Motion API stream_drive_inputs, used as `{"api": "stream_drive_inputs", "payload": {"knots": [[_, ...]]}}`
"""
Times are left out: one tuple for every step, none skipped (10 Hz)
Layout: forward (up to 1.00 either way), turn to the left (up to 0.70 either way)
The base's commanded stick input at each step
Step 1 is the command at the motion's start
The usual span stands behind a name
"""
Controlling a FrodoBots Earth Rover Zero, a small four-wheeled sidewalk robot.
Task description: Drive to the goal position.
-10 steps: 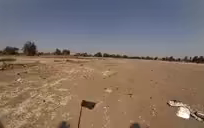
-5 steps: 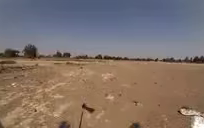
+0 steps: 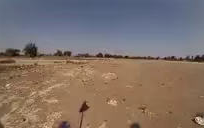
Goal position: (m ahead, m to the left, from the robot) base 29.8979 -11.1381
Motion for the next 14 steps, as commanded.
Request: {"api": "stream_drive_inputs", "payload": {"knots": [[0.50,-0.50],[0.50,-0.50],[0.50,-0.33],[0.50,0.00],[0.50,0.00],[0.50,0.00],[0.50,0.00],[0.50,0.00],[0.50,0.00],[0.50,0.00],[0.50,0.00],[0.50,0.00],[0.50,0.00],[0.50,0.00]]}}
